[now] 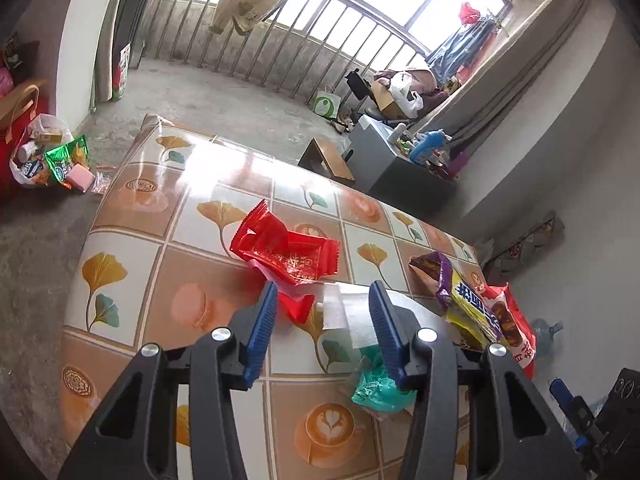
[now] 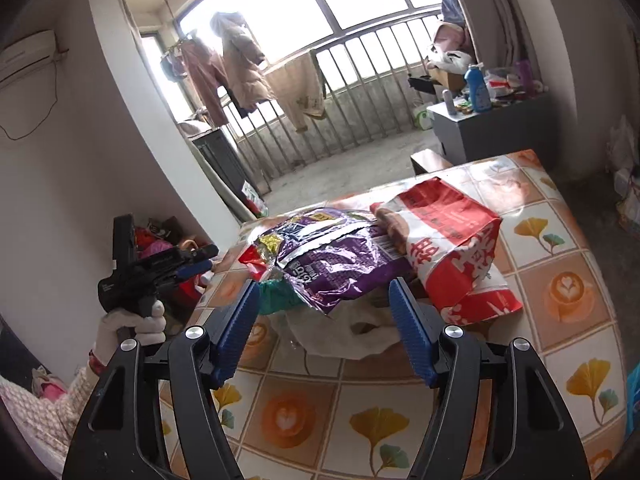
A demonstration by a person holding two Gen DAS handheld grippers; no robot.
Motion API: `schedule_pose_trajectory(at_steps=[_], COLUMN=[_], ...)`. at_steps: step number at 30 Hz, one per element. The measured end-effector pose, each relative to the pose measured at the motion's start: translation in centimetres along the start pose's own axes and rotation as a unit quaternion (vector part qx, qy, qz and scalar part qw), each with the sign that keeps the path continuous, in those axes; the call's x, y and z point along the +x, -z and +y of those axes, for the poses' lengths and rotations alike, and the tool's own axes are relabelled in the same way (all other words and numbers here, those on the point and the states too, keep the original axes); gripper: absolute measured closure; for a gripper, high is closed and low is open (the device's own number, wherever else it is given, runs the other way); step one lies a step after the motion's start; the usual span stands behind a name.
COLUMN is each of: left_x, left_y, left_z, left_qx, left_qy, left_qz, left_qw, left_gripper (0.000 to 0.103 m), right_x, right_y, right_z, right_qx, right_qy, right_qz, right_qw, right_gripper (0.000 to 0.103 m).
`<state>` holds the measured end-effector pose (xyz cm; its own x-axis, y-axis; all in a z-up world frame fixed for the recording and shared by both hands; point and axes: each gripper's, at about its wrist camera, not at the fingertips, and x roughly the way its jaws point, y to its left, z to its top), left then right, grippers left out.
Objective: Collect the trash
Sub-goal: 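Grasp the red-white snack bag with the right tool while the left tool approaches the red wrapper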
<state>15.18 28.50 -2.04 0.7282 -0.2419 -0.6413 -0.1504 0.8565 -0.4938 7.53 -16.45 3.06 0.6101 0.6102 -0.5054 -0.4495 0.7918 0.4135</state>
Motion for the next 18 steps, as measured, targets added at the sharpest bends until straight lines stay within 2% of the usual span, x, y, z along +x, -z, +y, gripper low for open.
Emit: schedule_pose_trajectory(at_steps=[4, 6, 10, 13, 16, 18], left_x=[1.5, 2.4, 5.5, 8.2, 9.1, 8.9], left_y=[-1.4, -2.4, -4.7, -5.6, -5.5, -5.2], left_z=[2.4, 3.0, 2.7, 2.4, 1.8, 1.0], left_qx=[-0.041, -0.032, 0.019, 0.051, 0.055, 0.056], left_qy=[-0.014, -0.034, -0.065, -0.088, -0.068, -0.048], left_qz=[0.004, 0.001, 0.008, 0.025, 0.032, 0.028], left_qw=[0.999, 0.9989, 0.9977, 0.9945, 0.9957, 0.9969], left_gripper=[0.059, 0.059, 0.059, 0.059, 0.059, 0.059], right_x=[2.4, 3.4, 4.2, 2.8, -0.2, -2.0], right_y=[1.2, 1.5, 1.6, 0.9, -0.9, -2.2], right_z=[1.8, 2.5, 3.6, 3.6, 2.6, 0.9], right_qx=[-0.012, -0.015, -0.033, -0.044, -0.047, -0.028], right_qy=[-0.019, -0.026, -0.019, -0.004, 0.023, 0.05], right_qz=[0.037, 0.052, 0.065, 0.041, -0.016, -0.052], right_qw=[0.999, 0.998, 0.997, 0.998, 0.998, 0.997], right_gripper=[0.052, 0.055, 0.06, 0.062, 0.062, 0.062])
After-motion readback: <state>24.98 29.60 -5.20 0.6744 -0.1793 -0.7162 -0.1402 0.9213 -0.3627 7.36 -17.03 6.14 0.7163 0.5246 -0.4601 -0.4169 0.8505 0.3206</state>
